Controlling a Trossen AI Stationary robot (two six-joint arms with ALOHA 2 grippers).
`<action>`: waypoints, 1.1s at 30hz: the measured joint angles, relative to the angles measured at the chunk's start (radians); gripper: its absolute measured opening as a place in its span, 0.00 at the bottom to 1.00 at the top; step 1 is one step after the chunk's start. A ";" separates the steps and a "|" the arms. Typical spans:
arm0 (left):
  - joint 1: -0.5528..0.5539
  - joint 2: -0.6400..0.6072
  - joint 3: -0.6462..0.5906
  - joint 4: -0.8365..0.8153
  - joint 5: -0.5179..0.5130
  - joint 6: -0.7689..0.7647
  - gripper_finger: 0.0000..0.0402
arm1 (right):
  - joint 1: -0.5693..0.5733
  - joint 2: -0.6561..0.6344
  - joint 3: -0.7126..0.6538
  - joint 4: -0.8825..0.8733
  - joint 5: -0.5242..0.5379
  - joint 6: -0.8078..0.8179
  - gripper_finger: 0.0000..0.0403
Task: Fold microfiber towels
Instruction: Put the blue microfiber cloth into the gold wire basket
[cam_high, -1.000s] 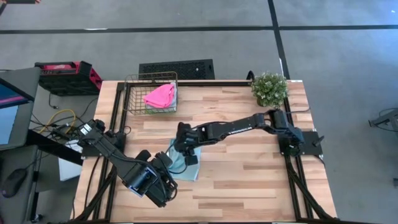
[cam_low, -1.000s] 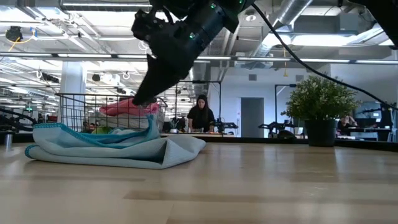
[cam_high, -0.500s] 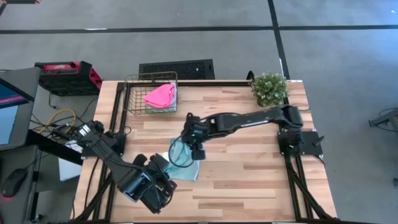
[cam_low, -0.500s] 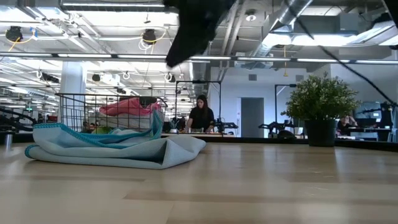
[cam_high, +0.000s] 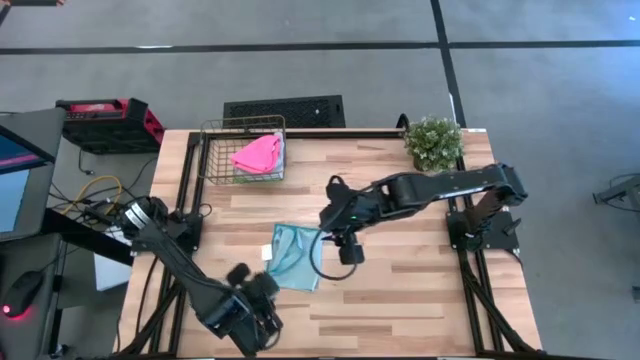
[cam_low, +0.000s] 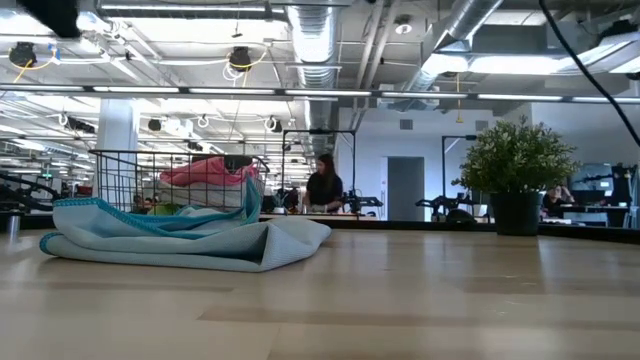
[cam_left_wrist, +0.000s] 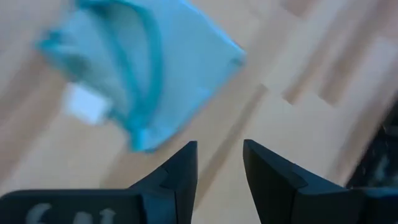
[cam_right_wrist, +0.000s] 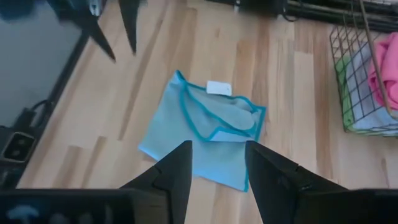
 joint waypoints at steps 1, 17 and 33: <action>0.001 0.000 -0.043 0.078 0.021 0.054 0.30 | 0.006 -0.010 0.000 -0.007 0.000 0.001 0.42; 0.137 -0.010 -0.376 0.187 0.223 -0.385 0.30 | 0.051 -0.039 0.000 -0.003 0.001 0.053 0.42; 0.355 -0.008 -0.388 0.283 0.375 0.030 0.30 | 0.051 -0.039 0.000 -0.013 0.001 0.080 0.41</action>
